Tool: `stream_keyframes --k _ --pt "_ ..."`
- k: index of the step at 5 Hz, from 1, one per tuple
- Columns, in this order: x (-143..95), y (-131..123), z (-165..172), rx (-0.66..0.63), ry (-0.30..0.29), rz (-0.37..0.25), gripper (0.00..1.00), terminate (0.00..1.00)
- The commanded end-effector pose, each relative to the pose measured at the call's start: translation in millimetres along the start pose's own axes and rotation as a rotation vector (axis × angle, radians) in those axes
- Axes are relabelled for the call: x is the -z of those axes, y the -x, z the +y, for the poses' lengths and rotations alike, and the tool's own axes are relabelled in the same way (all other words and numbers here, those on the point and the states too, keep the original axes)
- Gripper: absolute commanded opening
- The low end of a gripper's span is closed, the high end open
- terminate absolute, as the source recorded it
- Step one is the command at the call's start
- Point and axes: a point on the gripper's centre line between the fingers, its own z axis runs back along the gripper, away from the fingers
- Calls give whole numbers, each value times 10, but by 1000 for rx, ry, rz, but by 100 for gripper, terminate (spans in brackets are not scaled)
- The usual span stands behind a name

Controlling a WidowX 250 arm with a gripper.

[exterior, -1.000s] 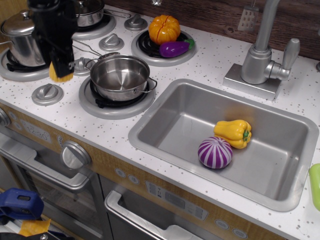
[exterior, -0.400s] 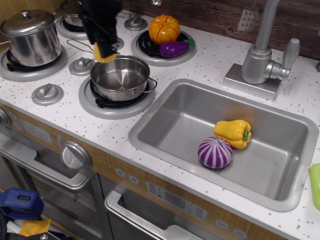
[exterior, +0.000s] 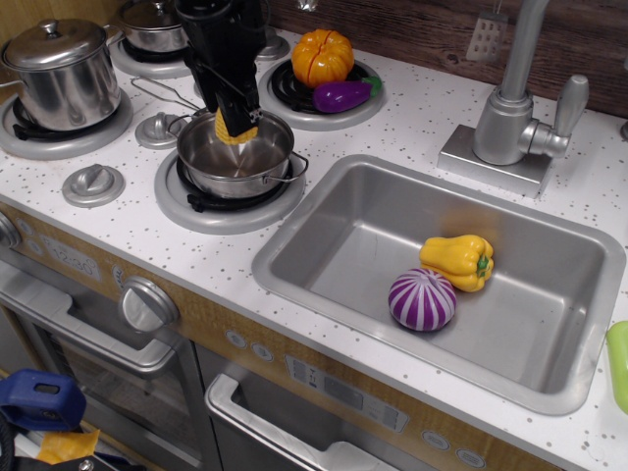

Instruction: Put corn in pan which is on stove

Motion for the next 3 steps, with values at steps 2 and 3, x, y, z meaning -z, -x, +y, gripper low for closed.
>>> stream_keyframes --k 2,3 --pt "-62 -9 77 10 -10 -32 100 0" --pt "-62 -9 77 10 -10 -32 100 100"
